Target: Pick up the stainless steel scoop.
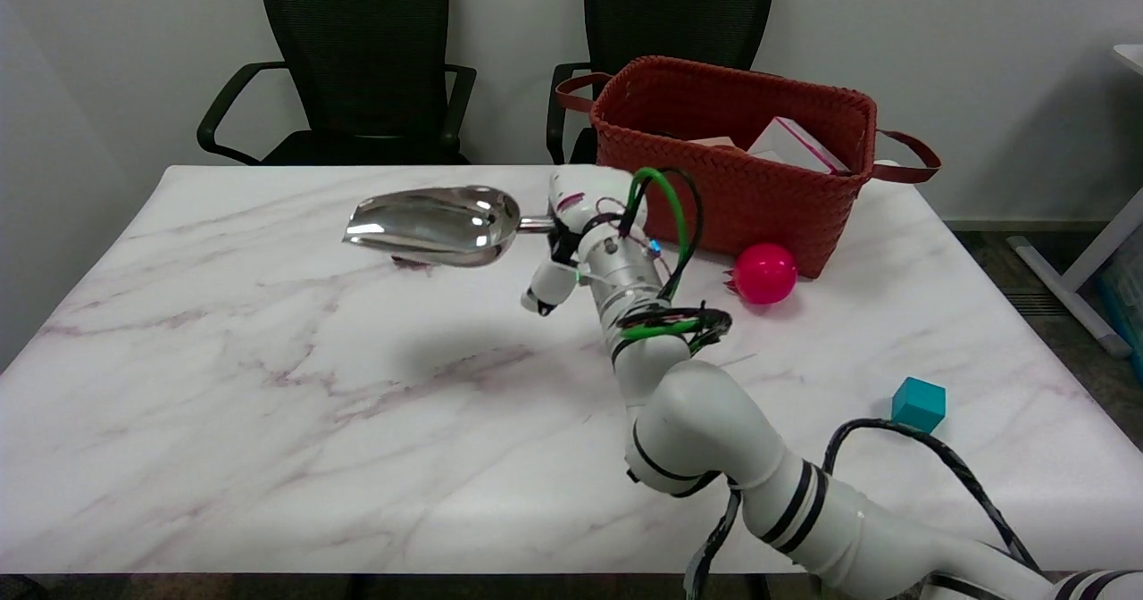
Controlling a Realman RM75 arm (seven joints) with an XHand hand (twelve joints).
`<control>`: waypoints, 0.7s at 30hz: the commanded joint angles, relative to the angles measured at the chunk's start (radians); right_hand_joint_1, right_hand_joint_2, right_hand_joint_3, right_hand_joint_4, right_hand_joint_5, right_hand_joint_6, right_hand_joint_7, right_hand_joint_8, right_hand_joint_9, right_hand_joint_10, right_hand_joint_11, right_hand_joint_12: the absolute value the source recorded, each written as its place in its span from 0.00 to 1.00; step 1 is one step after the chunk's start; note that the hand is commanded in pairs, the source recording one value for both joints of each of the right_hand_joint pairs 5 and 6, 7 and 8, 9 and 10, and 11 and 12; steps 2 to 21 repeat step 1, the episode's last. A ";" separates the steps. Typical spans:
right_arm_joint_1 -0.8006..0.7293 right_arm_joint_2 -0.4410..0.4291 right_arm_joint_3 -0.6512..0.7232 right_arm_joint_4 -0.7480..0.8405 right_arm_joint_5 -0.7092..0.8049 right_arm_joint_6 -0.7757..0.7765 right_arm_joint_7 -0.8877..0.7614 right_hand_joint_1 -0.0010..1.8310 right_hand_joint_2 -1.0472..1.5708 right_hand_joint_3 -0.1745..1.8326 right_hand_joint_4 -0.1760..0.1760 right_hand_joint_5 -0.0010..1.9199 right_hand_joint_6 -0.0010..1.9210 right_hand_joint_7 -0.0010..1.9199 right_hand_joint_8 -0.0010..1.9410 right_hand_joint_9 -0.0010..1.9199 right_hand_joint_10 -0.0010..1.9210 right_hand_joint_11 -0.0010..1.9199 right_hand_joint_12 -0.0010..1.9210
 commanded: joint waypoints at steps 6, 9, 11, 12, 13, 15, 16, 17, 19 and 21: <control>0.106 0.155 0.092 0.070 0.076 -0.015 0.006 0.66 0.43 0.38 0.50 0.94 0.94 0.97 0.96 0.99 0.99 0.92 0.92; 0.106 0.155 0.092 0.070 0.076 -0.015 0.006 0.66 0.43 0.38 0.50 0.94 0.94 0.97 0.96 0.99 0.99 0.92 0.92; 0.106 0.155 0.092 0.070 0.076 -0.015 0.006 0.66 0.43 0.38 0.50 0.94 0.94 0.97 0.96 0.99 0.99 0.92 0.92; 0.106 0.155 0.092 0.070 0.076 -0.015 0.006 0.66 0.43 0.38 0.50 0.94 0.94 0.97 0.96 0.99 0.99 0.92 0.92; 0.106 0.155 0.092 0.070 0.076 -0.015 0.006 0.66 0.43 0.38 0.50 0.94 0.94 0.97 0.96 0.99 0.99 0.92 0.92; 0.106 0.155 0.092 0.070 0.076 -0.015 0.006 0.66 0.43 0.38 0.50 0.94 0.94 0.97 0.96 0.99 0.99 0.92 0.92; 0.106 0.155 0.092 0.070 0.076 -0.015 0.006 0.66 0.43 0.38 0.50 0.94 0.94 0.97 0.96 0.99 0.99 0.92 0.92; 0.106 0.155 0.092 0.070 0.076 -0.015 0.006 0.66 0.43 0.38 0.50 0.94 0.94 0.97 0.96 0.99 0.99 0.92 0.92; 0.106 0.155 0.092 0.070 0.076 -0.015 0.006 0.66 0.43 0.38 0.50 0.94 0.94 0.97 0.96 0.99 0.99 0.92 0.92; 0.106 0.155 0.092 0.070 0.076 -0.015 0.006 0.66 0.43 0.38 0.50 0.94 0.94 0.97 0.96 0.99 0.99 0.92 0.92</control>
